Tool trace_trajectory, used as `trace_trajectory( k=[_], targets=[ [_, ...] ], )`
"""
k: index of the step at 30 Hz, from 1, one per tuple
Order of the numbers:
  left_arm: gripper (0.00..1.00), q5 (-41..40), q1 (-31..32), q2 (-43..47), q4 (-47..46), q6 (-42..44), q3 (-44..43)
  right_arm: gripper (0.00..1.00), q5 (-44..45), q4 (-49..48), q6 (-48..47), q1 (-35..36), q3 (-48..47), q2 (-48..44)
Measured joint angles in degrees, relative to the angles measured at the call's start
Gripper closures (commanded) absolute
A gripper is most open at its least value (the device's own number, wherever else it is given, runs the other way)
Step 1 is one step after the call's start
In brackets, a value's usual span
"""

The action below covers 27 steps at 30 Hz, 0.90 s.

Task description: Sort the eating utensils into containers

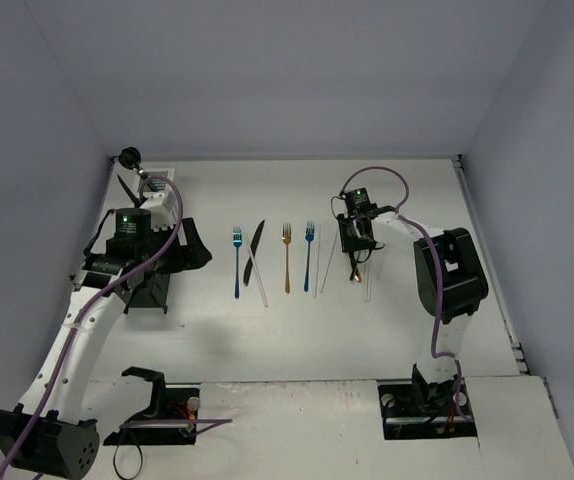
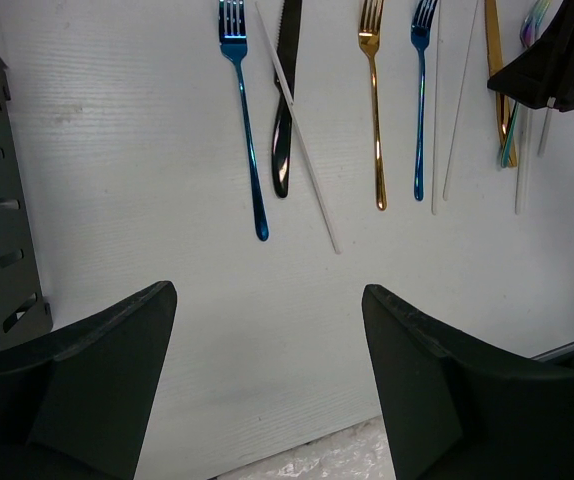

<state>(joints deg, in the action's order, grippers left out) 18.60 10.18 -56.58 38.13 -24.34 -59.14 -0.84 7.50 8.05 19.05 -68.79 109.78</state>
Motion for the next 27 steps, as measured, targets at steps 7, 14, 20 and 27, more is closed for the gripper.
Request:
trace_trajectory(
  k=[7, 14, 20, 27],
  targets=[
    [0.28, -0.10, 0.71, 0.00, 0.00, -0.17, -0.02, 0.75, -0.04, 0.05, 0.00, -0.07, 0.00, -0.02],
    [0.28, -0.25, 1.08, 0.00, 0.00, -0.21, -0.02, 0.75, -1.08, 0.40, -0.44, -0.59, 0.00, -0.11],
    [0.28, -0.48, 1.33, -0.05, 0.01, -0.30, -0.29, 0.75, -1.20, 0.95, -0.67, -0.66, 0.00, -0.22],
    [0.28, -0.66, 1.99, -0.31, 0.00, -0.39, -0.68, 0.76, -1.16, 2.08, -0.68, -0.70, 0.00, -0.41]
  ],
)
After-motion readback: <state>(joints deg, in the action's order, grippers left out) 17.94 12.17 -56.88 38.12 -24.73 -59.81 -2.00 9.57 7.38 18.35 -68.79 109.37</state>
